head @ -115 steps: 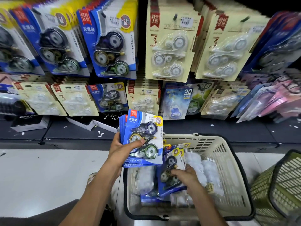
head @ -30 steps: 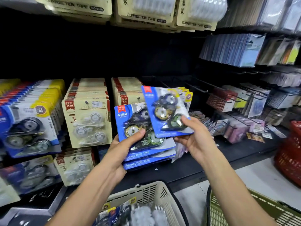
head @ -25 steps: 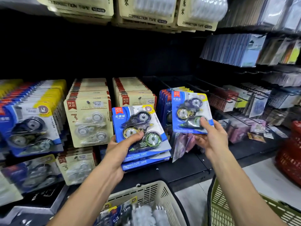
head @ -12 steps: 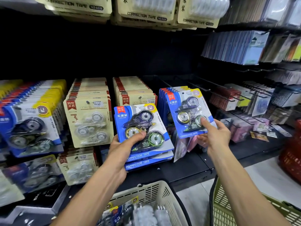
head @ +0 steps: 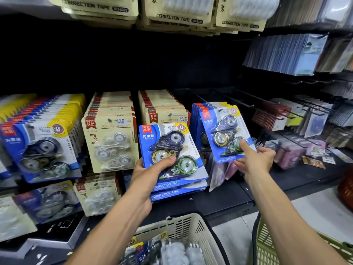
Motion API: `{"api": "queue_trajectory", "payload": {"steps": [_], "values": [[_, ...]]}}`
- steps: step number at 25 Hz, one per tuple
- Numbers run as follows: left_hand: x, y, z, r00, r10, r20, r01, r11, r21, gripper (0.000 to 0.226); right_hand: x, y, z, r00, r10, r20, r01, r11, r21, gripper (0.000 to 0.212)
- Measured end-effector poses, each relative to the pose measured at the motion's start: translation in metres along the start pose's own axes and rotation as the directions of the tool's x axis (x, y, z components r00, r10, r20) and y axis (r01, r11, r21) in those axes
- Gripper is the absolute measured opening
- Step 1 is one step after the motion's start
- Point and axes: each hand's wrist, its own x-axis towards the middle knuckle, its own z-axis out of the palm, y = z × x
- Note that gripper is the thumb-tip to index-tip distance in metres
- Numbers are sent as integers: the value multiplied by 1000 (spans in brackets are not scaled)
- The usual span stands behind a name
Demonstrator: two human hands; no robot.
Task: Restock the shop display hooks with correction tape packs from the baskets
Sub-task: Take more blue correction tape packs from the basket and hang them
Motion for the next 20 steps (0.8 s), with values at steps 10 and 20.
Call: {"api": "queue_trajectory", "payload": {"steps": [10, 20], "values": [[-1, -2, 6, 998, 55, -1, -55, 998, -22, 57, -81, -35, 9, 628, 63, 776, 228, 938, -260, 41], [-13, 0, 9, 995, 86, 50, -83, 995, -53, 70, -103, -38, -5, 697, 52, 715, -79, 997, 4, 10]]}}
